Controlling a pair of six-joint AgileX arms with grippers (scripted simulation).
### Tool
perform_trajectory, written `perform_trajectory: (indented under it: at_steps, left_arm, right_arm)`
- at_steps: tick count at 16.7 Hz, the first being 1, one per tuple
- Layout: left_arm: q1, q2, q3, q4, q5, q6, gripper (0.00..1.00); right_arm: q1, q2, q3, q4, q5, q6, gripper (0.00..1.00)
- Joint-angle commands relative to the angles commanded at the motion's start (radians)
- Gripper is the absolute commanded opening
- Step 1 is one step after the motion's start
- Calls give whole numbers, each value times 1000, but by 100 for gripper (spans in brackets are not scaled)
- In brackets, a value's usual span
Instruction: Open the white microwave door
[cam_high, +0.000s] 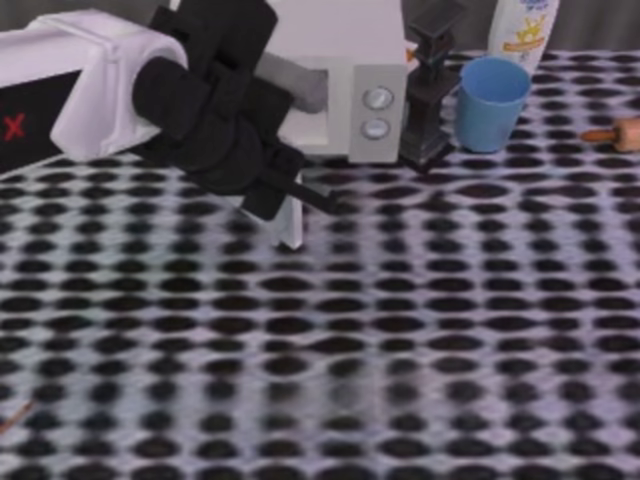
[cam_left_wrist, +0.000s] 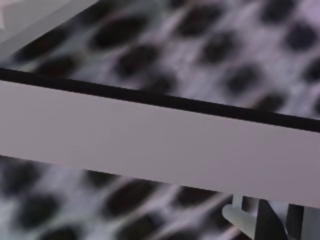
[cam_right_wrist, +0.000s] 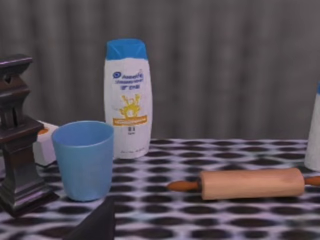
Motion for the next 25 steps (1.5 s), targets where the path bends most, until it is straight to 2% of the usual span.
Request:
perform_trajectory:
  at_steps: [6, 14, 25]
  left_arm:
    - [-3, 2, -4, 0, 8, 0, 0]
    - [57, -59, -71, -6, 89, 156, 0]
    - [59, -63, -71, -4, 92, 159, 0]
  right_arm:
    - [0, 0, 0, 0, 0, 0, 100]
    - [0, 0, 0, 0, 0, 0, 100]
    - [0, 0, 0, 0, 0, 0, 100]
